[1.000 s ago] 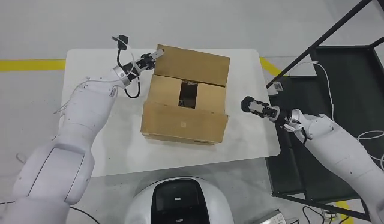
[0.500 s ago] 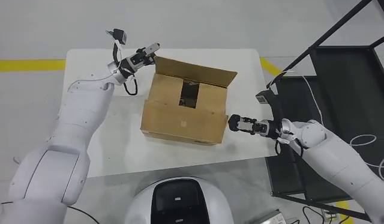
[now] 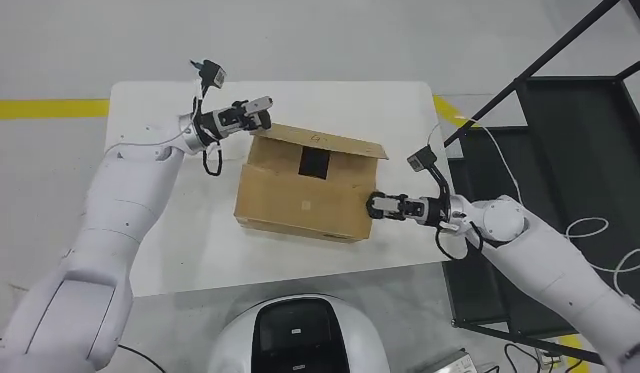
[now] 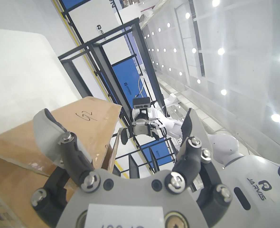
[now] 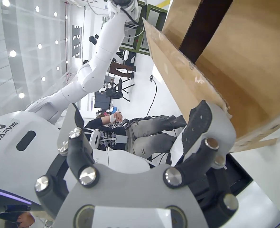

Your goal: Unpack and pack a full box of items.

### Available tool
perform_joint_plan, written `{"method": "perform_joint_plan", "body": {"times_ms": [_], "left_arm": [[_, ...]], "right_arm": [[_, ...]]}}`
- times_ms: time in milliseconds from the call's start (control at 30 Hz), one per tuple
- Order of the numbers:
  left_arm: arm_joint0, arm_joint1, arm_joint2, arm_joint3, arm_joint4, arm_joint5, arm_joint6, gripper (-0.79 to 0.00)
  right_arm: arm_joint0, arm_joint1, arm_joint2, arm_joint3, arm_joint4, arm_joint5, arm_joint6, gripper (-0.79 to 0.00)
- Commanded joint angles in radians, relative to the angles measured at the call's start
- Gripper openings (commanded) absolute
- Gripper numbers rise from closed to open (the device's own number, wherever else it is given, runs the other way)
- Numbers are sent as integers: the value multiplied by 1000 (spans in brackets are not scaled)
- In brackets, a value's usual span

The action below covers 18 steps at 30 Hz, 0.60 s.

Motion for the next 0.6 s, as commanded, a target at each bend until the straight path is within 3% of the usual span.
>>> {"method": "perform_joint_plan", "body": {"times_ms": [0, 200, 567], "left_arm": [[10, 16, 14, -26, 3, 26, -26, 0], [36, 56, 63, -93, 13, 77, -77, 0], [38, 109, 123, -124, -24, 49, -48, 0]], "right_arm": [[7, -6, 1, -4, -9, 16, -13, 0], [23, -21, 11, -8, -37, 48, -32, 0], [112, -78, -35, 67, -66, 230, -138, 0]]}}
